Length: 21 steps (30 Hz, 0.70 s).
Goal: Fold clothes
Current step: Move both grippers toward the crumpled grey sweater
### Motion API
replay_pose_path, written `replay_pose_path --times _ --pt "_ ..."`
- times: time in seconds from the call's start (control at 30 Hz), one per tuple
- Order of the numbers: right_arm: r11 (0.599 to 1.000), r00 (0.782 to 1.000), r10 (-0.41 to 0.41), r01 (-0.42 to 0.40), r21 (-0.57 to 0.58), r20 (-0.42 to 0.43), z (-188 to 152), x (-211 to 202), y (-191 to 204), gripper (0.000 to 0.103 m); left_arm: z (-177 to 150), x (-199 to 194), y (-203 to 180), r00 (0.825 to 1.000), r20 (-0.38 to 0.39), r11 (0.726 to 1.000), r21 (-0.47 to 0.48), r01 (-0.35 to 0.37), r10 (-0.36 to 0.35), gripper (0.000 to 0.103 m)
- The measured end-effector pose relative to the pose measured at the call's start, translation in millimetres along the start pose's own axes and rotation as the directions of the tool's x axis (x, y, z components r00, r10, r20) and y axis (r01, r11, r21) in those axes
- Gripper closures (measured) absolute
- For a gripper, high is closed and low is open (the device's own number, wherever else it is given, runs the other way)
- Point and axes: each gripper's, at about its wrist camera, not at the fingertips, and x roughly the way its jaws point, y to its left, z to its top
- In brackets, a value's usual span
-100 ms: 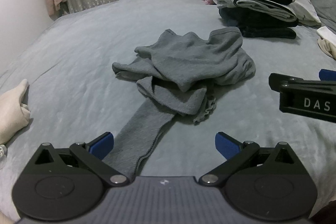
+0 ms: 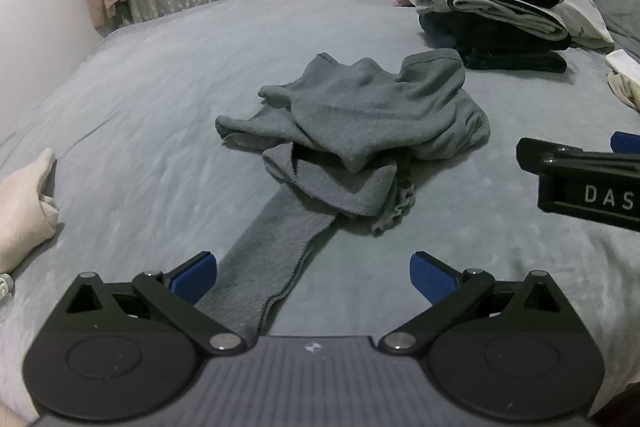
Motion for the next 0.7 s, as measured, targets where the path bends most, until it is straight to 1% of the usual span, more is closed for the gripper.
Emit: replay_pose_path --times 0.2,0.37,0.5,0.7 --pt "1.000 1.000 0.002 -0.002 -0.002 -0.008 -1 2 0 0.000 0 1 1 1.000 -0.004 1.000 -0.002 0.003 -0.003 0.001" --pt "1.000 1.000 0.001 -0.001 -0.004 -0.010 -2 3 0 0.000 2 7 6 0.999 -0.019 0.999 -0.021 0.026 -0.026 0.001" --pt "1.000 1.000 0.000 0.000 -0.008 -0.007 -3 3 1 0.000 3 10 7 1.000 -0.026 1.000 -0.012 0.009 -0.010 0.001" --pt "1.000 1.000 -0.002 0.002 -0.016 -0.012 -2 3 1 0.000 6 11 7 0.999 -0.033 1.000 -0.006 0.007 -0.007 0.001"
